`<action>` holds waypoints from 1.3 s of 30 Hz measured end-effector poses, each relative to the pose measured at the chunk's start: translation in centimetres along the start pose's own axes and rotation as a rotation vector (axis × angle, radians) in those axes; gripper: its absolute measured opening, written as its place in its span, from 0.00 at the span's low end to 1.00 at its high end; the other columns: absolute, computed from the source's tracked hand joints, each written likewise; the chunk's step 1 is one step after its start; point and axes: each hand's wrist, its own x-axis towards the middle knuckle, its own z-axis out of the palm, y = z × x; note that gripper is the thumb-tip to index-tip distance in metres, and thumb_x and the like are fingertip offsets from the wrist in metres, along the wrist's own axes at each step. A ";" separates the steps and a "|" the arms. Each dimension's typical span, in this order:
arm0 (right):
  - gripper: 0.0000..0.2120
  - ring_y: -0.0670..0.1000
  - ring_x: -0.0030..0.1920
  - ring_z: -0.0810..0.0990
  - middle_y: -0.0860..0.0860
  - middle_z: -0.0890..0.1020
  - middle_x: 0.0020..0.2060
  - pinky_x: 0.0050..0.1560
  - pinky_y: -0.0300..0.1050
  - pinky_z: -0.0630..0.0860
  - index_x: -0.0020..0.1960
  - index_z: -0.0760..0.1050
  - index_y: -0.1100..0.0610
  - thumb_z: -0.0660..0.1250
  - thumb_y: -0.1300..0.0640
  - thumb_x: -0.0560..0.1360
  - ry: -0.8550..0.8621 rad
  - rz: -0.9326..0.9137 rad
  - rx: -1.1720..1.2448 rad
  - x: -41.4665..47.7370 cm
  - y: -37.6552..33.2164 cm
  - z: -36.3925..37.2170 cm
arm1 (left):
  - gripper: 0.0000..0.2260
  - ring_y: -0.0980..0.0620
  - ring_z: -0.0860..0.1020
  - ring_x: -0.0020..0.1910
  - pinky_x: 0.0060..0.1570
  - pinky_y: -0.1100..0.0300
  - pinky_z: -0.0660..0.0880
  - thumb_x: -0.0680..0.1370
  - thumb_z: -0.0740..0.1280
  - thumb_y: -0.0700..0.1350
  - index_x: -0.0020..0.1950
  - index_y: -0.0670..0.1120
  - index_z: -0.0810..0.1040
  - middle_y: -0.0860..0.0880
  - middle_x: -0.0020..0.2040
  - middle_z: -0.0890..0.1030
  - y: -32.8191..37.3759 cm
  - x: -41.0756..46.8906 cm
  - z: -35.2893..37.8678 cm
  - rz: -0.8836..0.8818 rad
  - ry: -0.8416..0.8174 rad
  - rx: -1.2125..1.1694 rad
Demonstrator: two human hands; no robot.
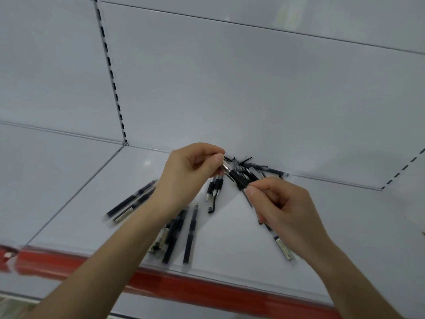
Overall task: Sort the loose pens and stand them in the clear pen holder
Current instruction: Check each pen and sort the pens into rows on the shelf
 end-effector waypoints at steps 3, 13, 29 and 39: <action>0.08 0.43 0.22 0.69 0.52 0.71 0.20 0.27 0.30 0.65 0.36 0.78 0.55 0.66 0.59 0.73 0.034 -0.001 0.005 -0.4 -0.1 0.6 | 0.06 0.59 0.80 0.32 0.39 0.69 0.77 0.75 0.65 0.35 0.45 0.44 0.80 0.53 0.31 0.82 -0.1 -0.3 0.2 -0.006 0.028 -0.044; 0.08 0.42 0.22 0.71 0.49 0.76 0.23 0.26 0.32 0.67 0.39 0.76 0.52 0.63 0.57 0.76 -0.005 -0.002 0.032 0.6 -0.6 2.6 | 0.07 0.51 0.82 0.40 0.45 0.60 0.79 0.76 0.65 0.37 0.51 0.46 0.78 0.38 0.40 0.81 0.1 -0.3 -0.3 -0.025 0.104 -0.135; 0.13 0.52 0.59 0.74 0.54 0.78 0.58 0.59 0.38 0.64 0.60 0.75 0.61 0.60 0.62 0.78 -0.386 -0.266 -0.680 9.1 5.9 4.7 | 0.13 0.54 0.74 0.36 0.36 0.66 0.70 0.76 0.65 0.47 0.58 0.43 0.75 0.45 0.39 0.80 -4.9 1.1 -6.9 -0.166 0.157 0.733; 0.11 0.52 0.56 0.72 0.52 0.79 0.50 0.56 0.45 0.68 0.57 0.78 0.55 0.63 0.56 0.77 -0.467 -0.317 -0.849 9.4 7.1 3.6 | 0.16 0.45 0.75 0.50 0.47 0.59 0.67 0.78 0.62 0.49 0.63 0.43 0.73 0.43 0.51 0.78 -6.5 2.4 -6.8 -0.171 0.081 0.992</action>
